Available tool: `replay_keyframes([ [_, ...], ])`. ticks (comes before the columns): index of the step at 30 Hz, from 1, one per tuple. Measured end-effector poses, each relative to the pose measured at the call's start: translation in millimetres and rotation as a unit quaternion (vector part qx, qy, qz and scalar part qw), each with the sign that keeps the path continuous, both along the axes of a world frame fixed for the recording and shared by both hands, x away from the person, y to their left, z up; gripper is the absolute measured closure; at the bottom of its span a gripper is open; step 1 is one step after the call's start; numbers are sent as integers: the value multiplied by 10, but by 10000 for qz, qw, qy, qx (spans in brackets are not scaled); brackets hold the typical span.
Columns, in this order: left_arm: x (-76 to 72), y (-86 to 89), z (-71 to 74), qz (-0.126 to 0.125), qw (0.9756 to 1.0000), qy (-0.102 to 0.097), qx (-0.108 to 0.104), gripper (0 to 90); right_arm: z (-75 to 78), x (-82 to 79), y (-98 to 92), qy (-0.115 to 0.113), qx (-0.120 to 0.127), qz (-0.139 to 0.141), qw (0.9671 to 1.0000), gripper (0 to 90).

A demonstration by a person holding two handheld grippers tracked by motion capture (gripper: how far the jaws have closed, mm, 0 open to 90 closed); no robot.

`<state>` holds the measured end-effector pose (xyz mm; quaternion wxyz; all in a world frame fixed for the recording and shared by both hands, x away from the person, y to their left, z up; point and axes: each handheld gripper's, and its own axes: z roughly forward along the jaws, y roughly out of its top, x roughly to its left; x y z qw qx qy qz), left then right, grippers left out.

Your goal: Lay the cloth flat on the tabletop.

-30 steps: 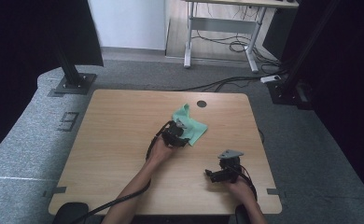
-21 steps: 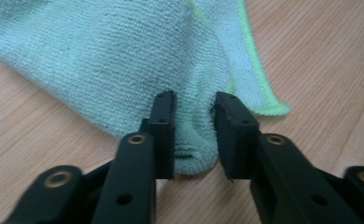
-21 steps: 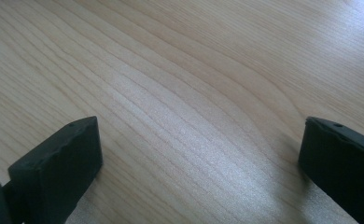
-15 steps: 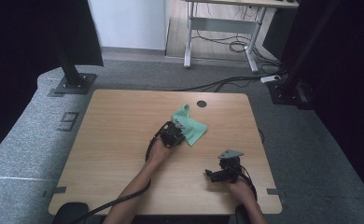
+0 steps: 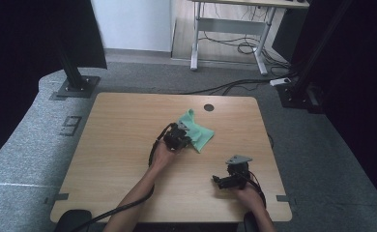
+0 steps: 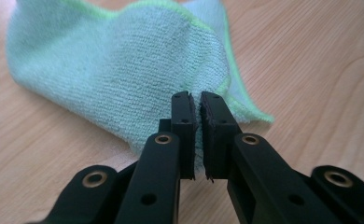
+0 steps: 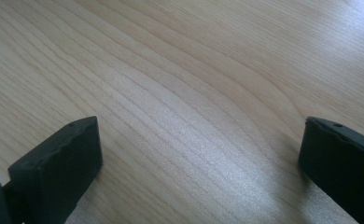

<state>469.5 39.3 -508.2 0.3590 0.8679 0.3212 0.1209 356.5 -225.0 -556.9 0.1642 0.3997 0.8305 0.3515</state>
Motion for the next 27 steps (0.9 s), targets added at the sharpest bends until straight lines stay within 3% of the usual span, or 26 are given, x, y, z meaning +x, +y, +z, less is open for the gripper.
replay_keyframes([
  [11, -103, 108, 239, -169, 9991, 28, -379, 844, 16, 4, 1, 36, -2, 10, 10000, 26],
  [15, -146, 142, 312, -237, 9984, 41, -508, 844, 67, 16, -1, 212, 258, 125, 9994, 138],
  [17, -172, 152, 339, -265, 9981, 37, -555, 844, 102, 32, 24, 252, 380, 150, 9988, 133],
  [27, -239, 187, 349, -374, 9973, 109, -623, 844, 358, 149, 266, 9, 749, 413, 9963, 265],
])
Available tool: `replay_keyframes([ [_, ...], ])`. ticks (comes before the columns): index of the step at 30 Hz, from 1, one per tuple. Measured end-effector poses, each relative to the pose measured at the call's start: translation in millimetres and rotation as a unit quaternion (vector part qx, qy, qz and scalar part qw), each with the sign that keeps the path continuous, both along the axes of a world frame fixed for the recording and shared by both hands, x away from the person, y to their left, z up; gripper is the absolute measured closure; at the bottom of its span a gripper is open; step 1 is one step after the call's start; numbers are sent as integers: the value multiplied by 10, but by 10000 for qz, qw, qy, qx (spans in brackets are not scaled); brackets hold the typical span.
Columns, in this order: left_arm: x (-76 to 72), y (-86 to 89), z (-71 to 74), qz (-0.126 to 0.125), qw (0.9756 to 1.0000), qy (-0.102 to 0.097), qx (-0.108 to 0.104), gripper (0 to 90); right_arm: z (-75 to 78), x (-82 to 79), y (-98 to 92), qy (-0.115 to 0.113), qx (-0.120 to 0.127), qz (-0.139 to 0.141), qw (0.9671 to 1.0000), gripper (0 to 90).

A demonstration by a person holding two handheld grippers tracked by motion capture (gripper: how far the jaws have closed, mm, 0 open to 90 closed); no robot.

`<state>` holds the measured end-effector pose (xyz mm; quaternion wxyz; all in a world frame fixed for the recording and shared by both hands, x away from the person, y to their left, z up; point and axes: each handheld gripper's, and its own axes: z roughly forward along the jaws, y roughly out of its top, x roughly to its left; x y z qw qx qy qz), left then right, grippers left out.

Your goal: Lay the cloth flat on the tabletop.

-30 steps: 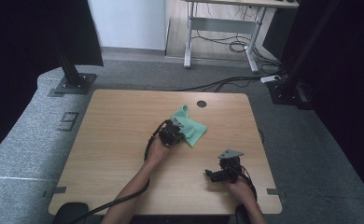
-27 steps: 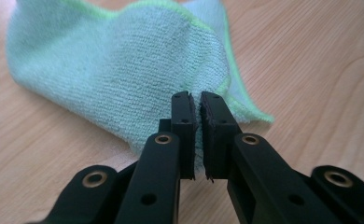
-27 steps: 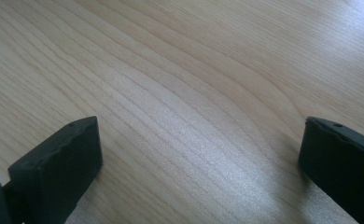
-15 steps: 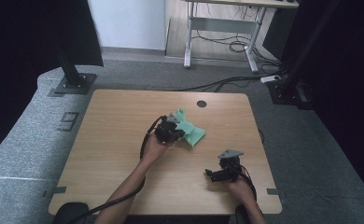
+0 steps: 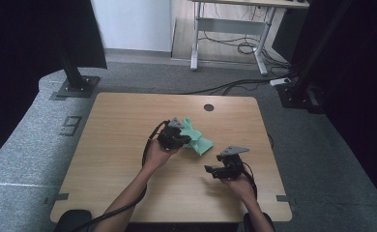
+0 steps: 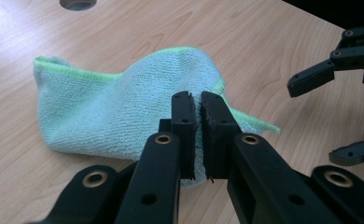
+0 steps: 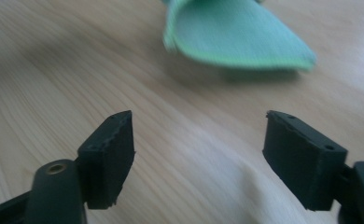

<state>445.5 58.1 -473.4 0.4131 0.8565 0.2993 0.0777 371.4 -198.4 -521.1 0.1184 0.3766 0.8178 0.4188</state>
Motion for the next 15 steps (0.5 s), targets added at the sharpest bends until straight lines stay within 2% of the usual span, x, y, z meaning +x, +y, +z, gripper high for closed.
replay_keyframes([
  [6, 8, 28, -41, -14, 9999, 94, -39, 844, 38, 156, 222, -16, 7, 225, 9997, 359],
  [11, 7, 44, -42, -28, 9999, 113, -59, 844, 30, 262, 392, -33, -113, 357, 9993, 464],
  [13, 4, 45, -45, -26, 9999, 118, -79, 844, 24, 295, 444, -10, -193, 354, 9992, 563],
  [15, 0, 54, -47, -36, 9999, 115, -73, 844, 14, 322, 476, 18, -262, 331, 9991, 709],
])
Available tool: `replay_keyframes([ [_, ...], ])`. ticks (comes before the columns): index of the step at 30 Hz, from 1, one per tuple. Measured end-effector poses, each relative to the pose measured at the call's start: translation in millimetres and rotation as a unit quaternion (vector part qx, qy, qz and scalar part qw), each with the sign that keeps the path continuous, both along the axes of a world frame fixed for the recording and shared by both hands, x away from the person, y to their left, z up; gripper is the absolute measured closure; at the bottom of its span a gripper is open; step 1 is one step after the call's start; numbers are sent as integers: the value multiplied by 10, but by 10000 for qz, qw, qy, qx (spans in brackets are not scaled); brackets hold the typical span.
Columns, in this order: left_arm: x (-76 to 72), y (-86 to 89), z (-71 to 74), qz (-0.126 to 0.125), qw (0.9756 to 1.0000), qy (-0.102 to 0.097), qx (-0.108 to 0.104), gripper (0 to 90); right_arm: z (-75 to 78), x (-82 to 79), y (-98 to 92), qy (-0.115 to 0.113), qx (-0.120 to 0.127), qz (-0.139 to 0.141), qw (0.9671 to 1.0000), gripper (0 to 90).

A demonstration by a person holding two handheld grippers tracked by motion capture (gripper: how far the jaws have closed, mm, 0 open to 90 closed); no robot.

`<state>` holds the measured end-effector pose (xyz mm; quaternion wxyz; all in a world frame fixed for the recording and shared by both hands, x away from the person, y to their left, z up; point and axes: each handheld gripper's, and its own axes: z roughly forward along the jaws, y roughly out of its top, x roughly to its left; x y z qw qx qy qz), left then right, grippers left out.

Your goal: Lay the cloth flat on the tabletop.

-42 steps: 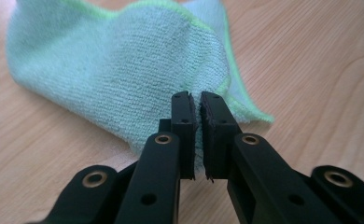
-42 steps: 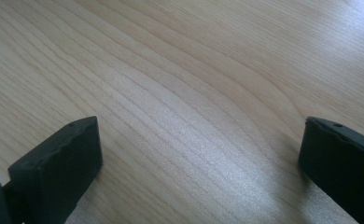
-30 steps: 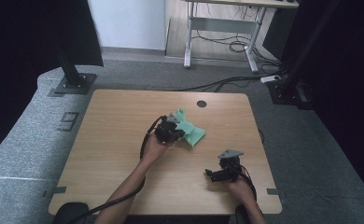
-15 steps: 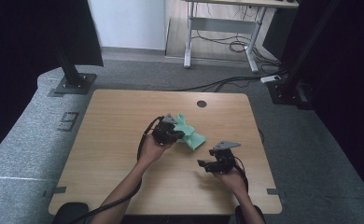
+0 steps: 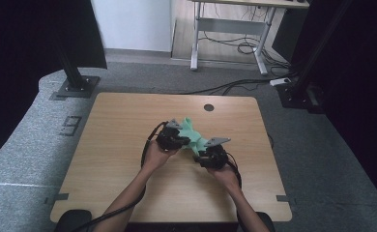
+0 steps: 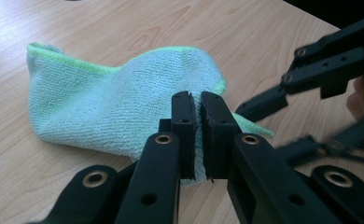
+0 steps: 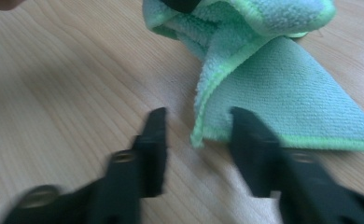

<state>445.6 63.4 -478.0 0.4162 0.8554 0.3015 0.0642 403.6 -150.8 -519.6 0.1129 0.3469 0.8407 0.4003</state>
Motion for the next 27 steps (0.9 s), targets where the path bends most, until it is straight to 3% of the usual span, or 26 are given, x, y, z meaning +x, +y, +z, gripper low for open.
replay_keyframes([
  [2, -4, 18, 0, 8, 10000, -4, -15, 844, 0, 3, 3, -14, -34, -28, 10000, 799],
  [6, 3, 77, 10, 86, 9999, -7, -116, 844, 41, -22, -52, -131, -24, -132, 9998, 861],
  [19, 2, 325, 123, 361, 9989, -153, -267, 844, 202, -23, -271, -391, -32, -544, 9977, 874],
  [27, -8, 560, 159, 662, 9969, -231, -358, 845, 219, -8, -440, -384, -72, -756, 9964, 874],
])
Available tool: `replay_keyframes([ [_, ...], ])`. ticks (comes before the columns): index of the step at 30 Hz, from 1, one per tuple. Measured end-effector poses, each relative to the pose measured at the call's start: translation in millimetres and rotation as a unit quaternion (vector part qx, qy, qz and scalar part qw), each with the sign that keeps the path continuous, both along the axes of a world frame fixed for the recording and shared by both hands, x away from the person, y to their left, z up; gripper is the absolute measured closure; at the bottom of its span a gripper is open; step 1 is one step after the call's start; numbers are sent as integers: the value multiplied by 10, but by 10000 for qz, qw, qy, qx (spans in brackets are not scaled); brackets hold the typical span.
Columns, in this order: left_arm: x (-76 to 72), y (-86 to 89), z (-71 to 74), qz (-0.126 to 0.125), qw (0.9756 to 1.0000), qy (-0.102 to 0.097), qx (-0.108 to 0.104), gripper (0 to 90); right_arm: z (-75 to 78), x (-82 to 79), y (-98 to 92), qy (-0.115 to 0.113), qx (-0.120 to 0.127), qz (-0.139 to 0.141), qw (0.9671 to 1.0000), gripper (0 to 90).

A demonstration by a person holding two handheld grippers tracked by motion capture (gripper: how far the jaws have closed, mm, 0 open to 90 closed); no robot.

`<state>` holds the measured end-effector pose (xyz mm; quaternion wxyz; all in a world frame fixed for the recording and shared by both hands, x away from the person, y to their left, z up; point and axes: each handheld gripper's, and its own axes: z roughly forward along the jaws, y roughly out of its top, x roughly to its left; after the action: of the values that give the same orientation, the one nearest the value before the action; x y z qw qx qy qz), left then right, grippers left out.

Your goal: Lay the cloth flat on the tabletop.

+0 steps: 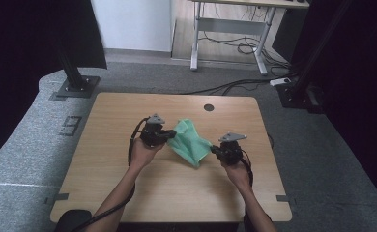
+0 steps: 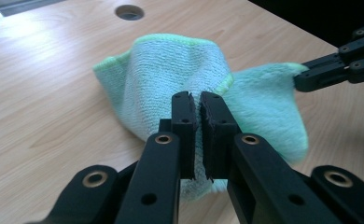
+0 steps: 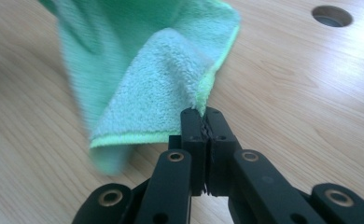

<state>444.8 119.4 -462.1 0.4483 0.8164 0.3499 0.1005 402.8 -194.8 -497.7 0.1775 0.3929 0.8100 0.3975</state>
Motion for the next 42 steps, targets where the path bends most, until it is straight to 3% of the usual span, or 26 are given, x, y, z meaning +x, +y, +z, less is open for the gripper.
replay_keyframes([
  [13, -56, 413, -9, 450, 9990, 1, 11, 844, -54, -37, -207, 160, -26, -175, 9997, 874],
  [19, -73, 558, -196, 568, 9981, 206, 107, 835, -157, -66, -200, 375, -11, -59, 9993, 872],
  [22, -83, 588, -308, 611, 9973, 303, 282, 804, -221, -71, -173, 511, -74, 8, 9987, 871],
  [28, -124, 702, -420, 826, 9950, 305, 473, 644, -269, -68, -181, 678, -181, 1, 9975, 787],
  [33, -177, 815, -421, 1059, 9932, 248, 412, 427, -225, -61, -234, 583, -120, -160, 9981, 586],
  [42, -410, 735, -555, 1014, 9917, 313, 724, 168, -204, 121, -149, 418, -189, -298, 9985, 347],
])
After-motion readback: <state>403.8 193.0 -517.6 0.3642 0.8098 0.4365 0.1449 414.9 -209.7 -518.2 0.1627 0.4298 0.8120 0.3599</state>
